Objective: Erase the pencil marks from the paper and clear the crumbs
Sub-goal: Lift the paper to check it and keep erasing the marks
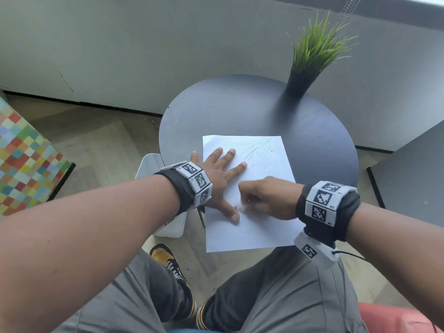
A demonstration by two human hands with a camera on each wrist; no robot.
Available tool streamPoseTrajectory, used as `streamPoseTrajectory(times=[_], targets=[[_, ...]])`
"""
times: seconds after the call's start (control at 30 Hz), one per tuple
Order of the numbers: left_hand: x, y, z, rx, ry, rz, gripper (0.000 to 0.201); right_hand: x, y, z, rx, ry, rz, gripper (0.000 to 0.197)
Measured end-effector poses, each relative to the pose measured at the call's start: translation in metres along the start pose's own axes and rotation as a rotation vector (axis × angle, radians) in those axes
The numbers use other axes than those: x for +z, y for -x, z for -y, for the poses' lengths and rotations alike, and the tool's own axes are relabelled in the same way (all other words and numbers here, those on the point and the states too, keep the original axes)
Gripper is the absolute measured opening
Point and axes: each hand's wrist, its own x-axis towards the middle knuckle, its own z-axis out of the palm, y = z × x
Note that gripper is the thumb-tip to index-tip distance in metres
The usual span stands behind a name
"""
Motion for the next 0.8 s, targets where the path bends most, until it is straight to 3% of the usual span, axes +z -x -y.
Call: streamPoseTrajectory(times=[0.07,0.17,0.2,0.3,0.33,0.47,0.5,0.6,0.63,0.8], targets=[[0.000,-0.001,0.000,-0.001,0.002,0.000,0.139,-0.008,-0.003,-0.006,0.063,-0.017,-0.043,0.014],[0.000,0.000,0.000,-0.002,0.007,0.002,0.139,-0.012,-0.009,-0.024,0.283,-0.076,-0.320,0.025],[0.000,0.000,0.000,-0.001,0.007,0.000,0.139,-0.009,-0.007,-0.019,0.250,-0.040,-0.305,0.026],[0.002,0.000,0.000,0.002,0.008,-0.007,0.140,0.000,-0.001,0.004,0.035,0.003,-0.027,0.022],[0.002,-0.002,0.001,0.004,0.007,-0.008,0.140,-0.004,-0.001,0.003,0.041,-0.009,-0.005,0.022],[0.005,-0.003,0.002,0.003,0.014,-0.025,0.140,-0.013,-0.017,-0.022,0.305,-0.048,-0.313,0.024],[0.005,-0.002,0.003,0.006,0.014,-0.028,0.140,-0.009,-0.016,-0.016,0.258,-0.030,-0.308,0.024],[0.007,-0.002,0.003,0.016,0.029,-0.036,0.139,0.003,-0.009,0.012,0.041,-0.008,-0.087,0.023],[0.007,-0.002,0.004,0.018,0.030,-0.038,0.139,0.001,-0.008,0.010,0.046,-0.002,-0.069,0.023],[0.010,0.001,0.002,0.019,0.029,-0.045,0.138,-0.015,-0.019,-0.041,0.410,-0.219,-0.328,0.026]])
